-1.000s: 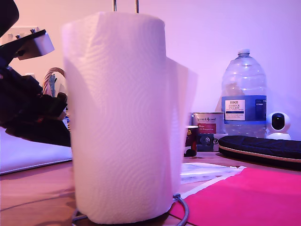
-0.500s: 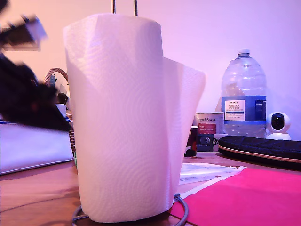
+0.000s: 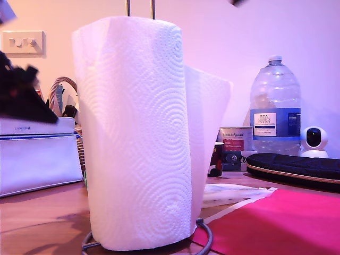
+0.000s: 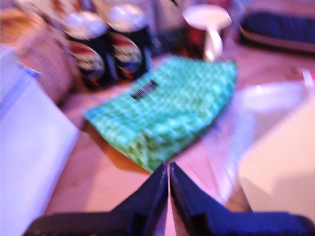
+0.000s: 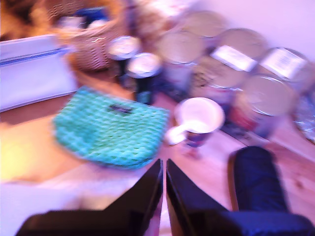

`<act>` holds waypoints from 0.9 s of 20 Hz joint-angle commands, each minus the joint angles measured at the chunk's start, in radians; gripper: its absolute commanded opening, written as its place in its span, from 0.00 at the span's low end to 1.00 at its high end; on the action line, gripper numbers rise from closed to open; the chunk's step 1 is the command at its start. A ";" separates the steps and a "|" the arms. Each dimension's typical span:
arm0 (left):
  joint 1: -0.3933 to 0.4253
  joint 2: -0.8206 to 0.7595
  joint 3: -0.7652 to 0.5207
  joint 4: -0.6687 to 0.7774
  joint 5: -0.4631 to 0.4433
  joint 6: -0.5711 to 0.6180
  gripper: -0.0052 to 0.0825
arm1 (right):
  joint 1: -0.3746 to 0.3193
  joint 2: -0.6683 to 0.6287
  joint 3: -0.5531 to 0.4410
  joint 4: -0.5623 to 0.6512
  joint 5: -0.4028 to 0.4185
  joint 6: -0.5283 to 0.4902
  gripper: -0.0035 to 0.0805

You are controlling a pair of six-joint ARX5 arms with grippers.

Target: Insert the paper towel roll into the metallic stand.

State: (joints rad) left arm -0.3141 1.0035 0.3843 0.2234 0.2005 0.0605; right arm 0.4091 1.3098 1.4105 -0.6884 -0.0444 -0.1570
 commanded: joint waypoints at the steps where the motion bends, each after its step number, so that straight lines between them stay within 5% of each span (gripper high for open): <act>1: 0.018 -0.032 -0.001 0.010 0.003 -0.008 0.04 | -0.034 -0.045 -0.101 0.086 -0.010 0.003 0.03; 9: 0.112 -0.182 -0.001 -0.064 0.069 -0.035 0.04 | -0.221 -0.254 -0.512 0.435 -0.062 0.069 0.03; 15: 0.116 -0.271 -0.008 -0.124 0.084 -0.039 0.04 | -0.310 -0.444 -0.824 0.612 -0.105 0.087 0.03; 18: 0.116 -0.322 -0.052 -0.125 0.084 -0.081 0.04 | -0.338 -0.571 -0.957 0.671 -0.128 0.174 0.03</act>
State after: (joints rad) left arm -0.2001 0.6952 0.3744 0.0944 0.2825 -0.0063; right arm 0.0765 0.7757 0.4843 -0.0376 -0.1703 0.0002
